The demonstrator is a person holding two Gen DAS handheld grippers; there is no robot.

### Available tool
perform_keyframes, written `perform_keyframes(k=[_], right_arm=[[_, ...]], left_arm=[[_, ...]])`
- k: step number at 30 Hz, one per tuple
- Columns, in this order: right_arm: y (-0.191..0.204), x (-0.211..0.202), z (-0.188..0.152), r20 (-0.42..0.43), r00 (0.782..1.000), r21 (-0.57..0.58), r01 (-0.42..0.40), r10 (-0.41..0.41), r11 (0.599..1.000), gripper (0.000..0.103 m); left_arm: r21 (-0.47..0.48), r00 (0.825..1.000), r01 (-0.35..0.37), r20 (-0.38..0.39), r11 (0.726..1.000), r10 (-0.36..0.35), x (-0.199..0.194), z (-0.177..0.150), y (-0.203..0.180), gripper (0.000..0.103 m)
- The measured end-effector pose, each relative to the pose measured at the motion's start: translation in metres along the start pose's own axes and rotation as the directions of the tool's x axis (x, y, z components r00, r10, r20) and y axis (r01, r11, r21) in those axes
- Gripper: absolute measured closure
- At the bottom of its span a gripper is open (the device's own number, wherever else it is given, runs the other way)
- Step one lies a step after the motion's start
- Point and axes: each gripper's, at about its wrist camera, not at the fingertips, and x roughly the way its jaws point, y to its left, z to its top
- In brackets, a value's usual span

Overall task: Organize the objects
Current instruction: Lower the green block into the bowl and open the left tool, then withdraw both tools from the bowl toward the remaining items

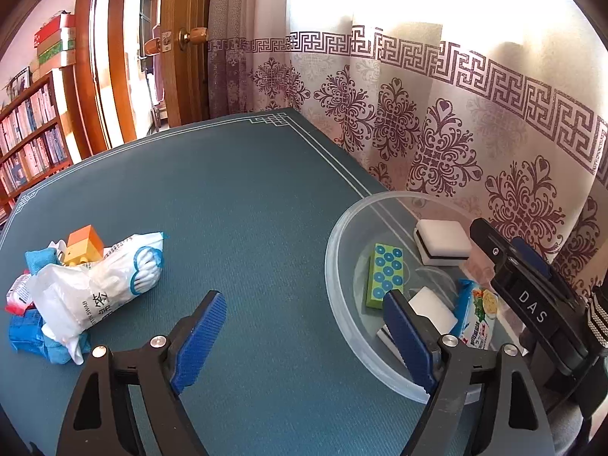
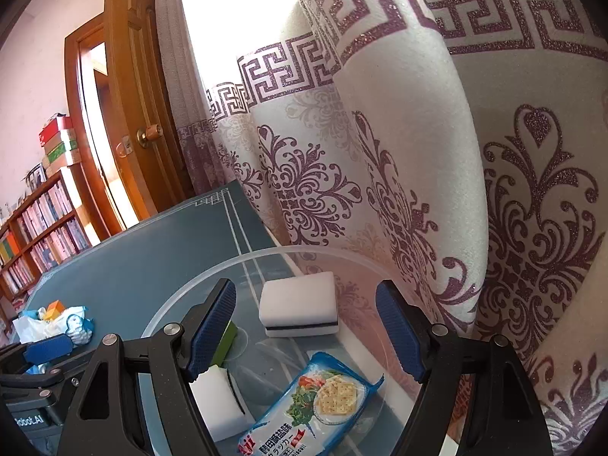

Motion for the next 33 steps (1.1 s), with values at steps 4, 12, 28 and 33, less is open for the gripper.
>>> perform_keyframes(k=[4, 12, 28, 33], right_arm=[[0.006, -0.002, -0.001, 0.009, 1.000, -0.031, -0.011, 0.011, 0.999, 0.026], [0.024, -0.016, -0.004, 0.063, 0.998, -0.119, -0.007, 0.014, 0.993, 0.026], [0.050, -0.035, -0.013, 0.108, 0.994, -0.235, 0.000, 0.026, 0.972, 0.025], [0.069, -0.044, -0.022, 0.113, 0.991, -0.307, -0.031, 0.069, 0.951, 0.025]], left_arm=[[0.009, 0.999, -0.041, 0.012, 0.999, 0.041, -0.007, -0.005, 0.005, 0.016], [-0.017, 0.997, -0.079, 0.005, 0.997, 0.079, -0.016, -0.018, 0.018, 0.015], [-0.072, 0.979, -0.204, -0.008, 0.976, 0.204, -0.024, -0.030, 0.050, 0.009], [-0.091, 0.974, -0.227, -0.015, 0.970, 0.226, -0.026, -0.034, 0.062, 0.009]])
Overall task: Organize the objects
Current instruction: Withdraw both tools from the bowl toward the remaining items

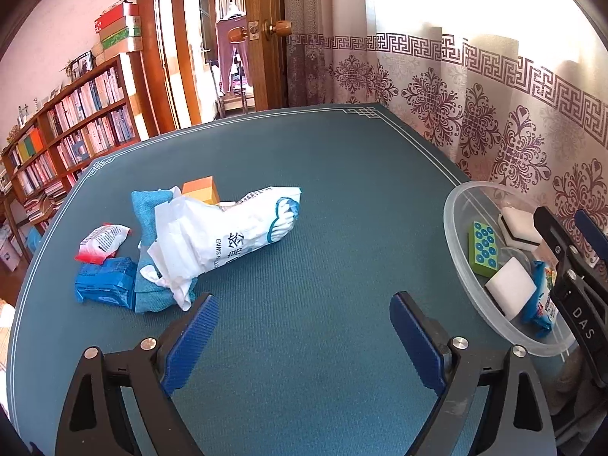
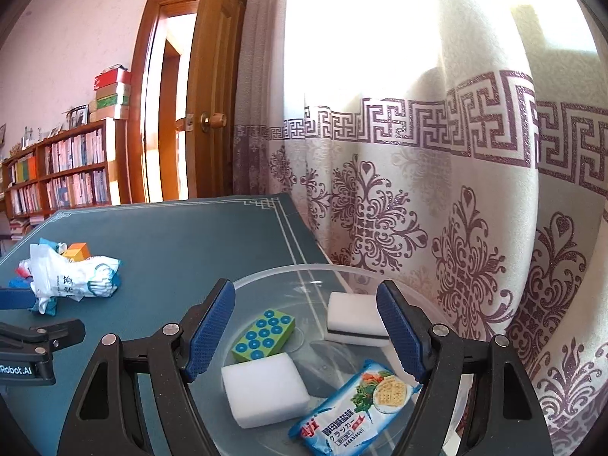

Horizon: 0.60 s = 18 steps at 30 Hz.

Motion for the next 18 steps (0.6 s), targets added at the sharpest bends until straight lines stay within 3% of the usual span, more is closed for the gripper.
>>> perform_keyframes(k=[11, 18], right_arm=[[0.007, 0.003, -0.001, -0.047, 0.998, -0.013, -0.040, 0.040, 0.999, 0.025], [0.029, -0.010, 0.006, -0.091, 0.983, -0.038, -0.163, 0.159, 0.986, 0.025]], left_arm=[[-0.074, 0.999, -0.046, -0.011, 0.996, 0.045, 0.000, -0.011, 0.044, 0.009], [-0.147, 0.997, -0.080, -0.019, 0.986, 0.078, 0.000, -0.016, 0.083, 0.009]])
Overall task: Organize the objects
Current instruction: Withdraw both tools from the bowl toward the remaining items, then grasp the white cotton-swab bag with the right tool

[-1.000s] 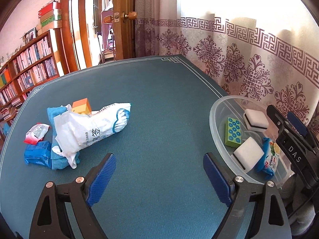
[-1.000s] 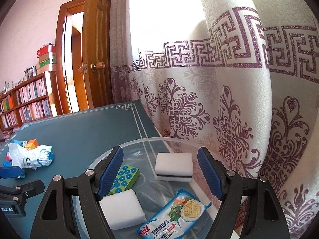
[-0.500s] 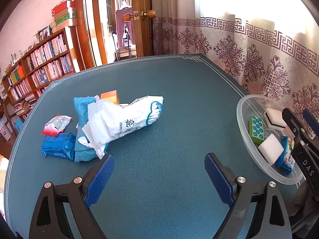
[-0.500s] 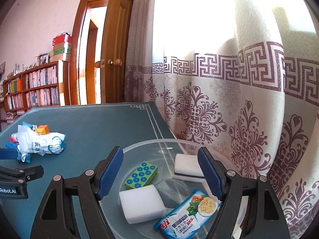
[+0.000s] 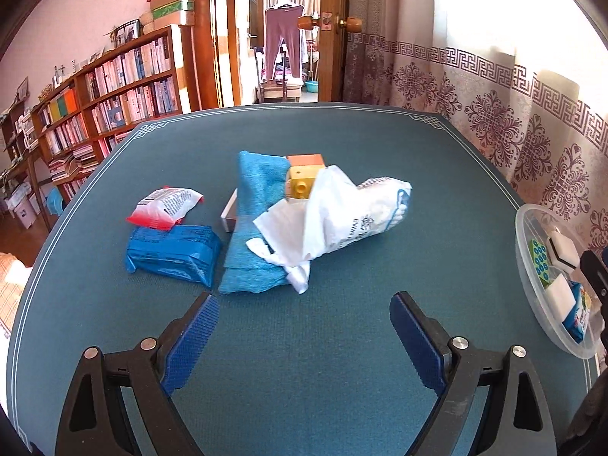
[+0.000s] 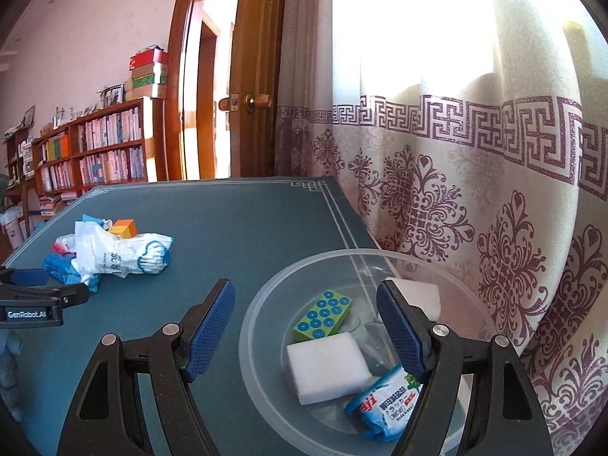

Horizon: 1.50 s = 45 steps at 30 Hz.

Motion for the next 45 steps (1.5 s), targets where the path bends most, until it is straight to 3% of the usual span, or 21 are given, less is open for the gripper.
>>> perform_keyframes(k=[7, 18, 24, 32, 36, 40, 45], right_arm=[[0.026, -0.006, 0.010, -0.044, 0.987, 0.034, -0.156, 0.157, 0.987, 0.025], [0.058, 0.034, 0.008, -0.193, 0.914, 0.217, -0.315, 0.357, 0.924, 0.025], [0.076, 0.069, 0.022, -0.233, 0.880, 0.319, -0.332, 0.413, 0.888, 0.025], [0.101, 0.127, 0.031, -0.270, 0.782, 0.525, -0.369, 0.561, 0.767, 0.025], [0.111, 0.149, 0.030, -0.278, 0.747, 0.598, -0.357, 0.604, 0.717, 0.025], [0.120, 0.166, 0.031, -0.281, 0.735, 0.630, -0.344, 0.617, 0.696, 0.024], [0.129, 0.179, 0.033, -0.300, 0.740, 0.624, -0.325, 0.602, 0.710, 0.021]], left_arm=[[-0.058, 1.000, -0.021, -0.009, 0.998, 0.021, 0.006, 0.001, 0.030, 0.009], [-0.108, 1.000, -0.016, -0.025, 0.994, 0.014, 0.014, -0.004, 0.061, 0.009], [-0.125, 1.000, -0.001, -0.018, 0.992, -0.001, 0.012, -0.006, 0.073, 0.009], [-0.139, 1.000, 0.007, -0.006, 0.990, -0.008, 0.011, -0.009, 0.082, 0.009], [-0.156, 1.000, 0.016, -0.006, 0.988, -0.017, 0.012, -0.009, 0.086, 0.009], [-0.172, 1.000, 0.023, -0.010, 0.985, -0.025, 0.014, -0.010, 0.090, 0.009], [-0.185, 0.999, 0.027, -0.014, 0.982, -0.030, 0.015, -0.011, 0.092, 0.009]])
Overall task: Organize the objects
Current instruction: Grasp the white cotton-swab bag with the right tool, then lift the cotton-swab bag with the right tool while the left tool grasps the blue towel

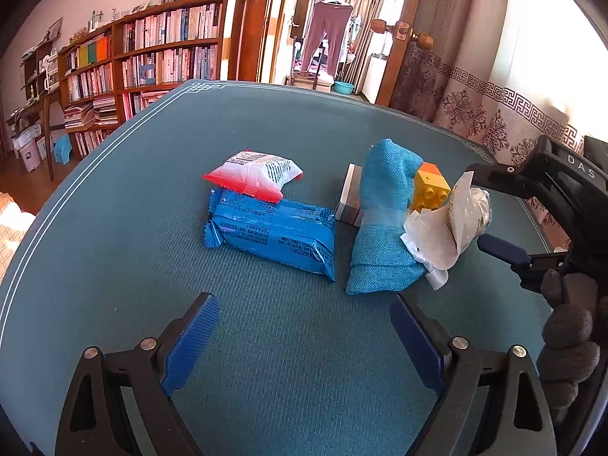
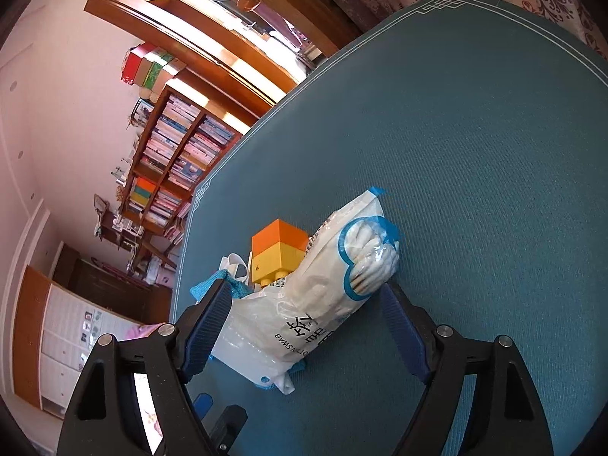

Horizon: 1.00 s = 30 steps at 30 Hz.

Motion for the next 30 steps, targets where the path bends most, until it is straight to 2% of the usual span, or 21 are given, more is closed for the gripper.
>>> perform_keyframes(k=[7, 17, 20, 21, 22, 23, 27, 30], right_arm=[[-0.001, 0.015, 0.005, -0.019, 1.000, 0.030, -0.008, 0.008, 1.000, 0.020], [-0.005, 0.028, 0.008, -0.021, 1.000, 0.012, 0.005, -0.005, 1.000, 0.021], [-0.003, 0.027, 0.006, -0.028, 1.000, -0.016, 0.009, -0.009, 1.000, 0.035], [-0.002, 0.025, 0.007, -0.031, 0.999, -0.026, 0.011, -0.012, 1.000, 0.044], [-0.001, 0.024, 0.007, -0.034, 0.999, -0.042, 0.032, -0.034, 0.999, 0.052], [-0.001, 0.024, 0.007, -0.034, 0.998, -0.058, 0.057, -0.060, 0.997, 0.056], [-0.008, 0.017, 0.003, -0.030, 0.995, -0.092, 0.087, -0.090, 0.992, 0.060], [-0.006, 0.007, -0.001, -0.011, 0.988, -0.156, 0.148, -0.152, 0.977, 0.060]], left_arm=[[0.000, 1.000, 0.000, -0.003, 1.000, 0.000, 0.001, -0.002, 0.000, 0.009], [-0.004, 1.000, -0.002, -0.007, 1.000, 0.002, 0.002, -0.003, 0.000, 0.009], [-0.005, 1.000, -0.001, -0.008, 1.000, 0.001, 0.002, -0.004, 0.001, 0.009], [-0.006, 1.000, -0.001, -0.008, 1.000, 0.001, 0.002, -0.004, 0.001, 0.009], [-0.006, 1.000, -0.001, -0.008, 1.000, 0.001, 0.002, -0.004, 0.002, 0.009], [-0.005, 1.000, -0.001, -0.008, 1.000, 0.001, 0.002, -0.004, 0.001, 0.009], [-0.005, 1.000, -0.001, -0.007, 1.000, 0.001, 0.002, -0.005, 0.002, 0.009], [-0.005, 1.000, 0.002, -0.003, 1.000, -0.002, 0.003, -0.005, 0.003, 0.009]])
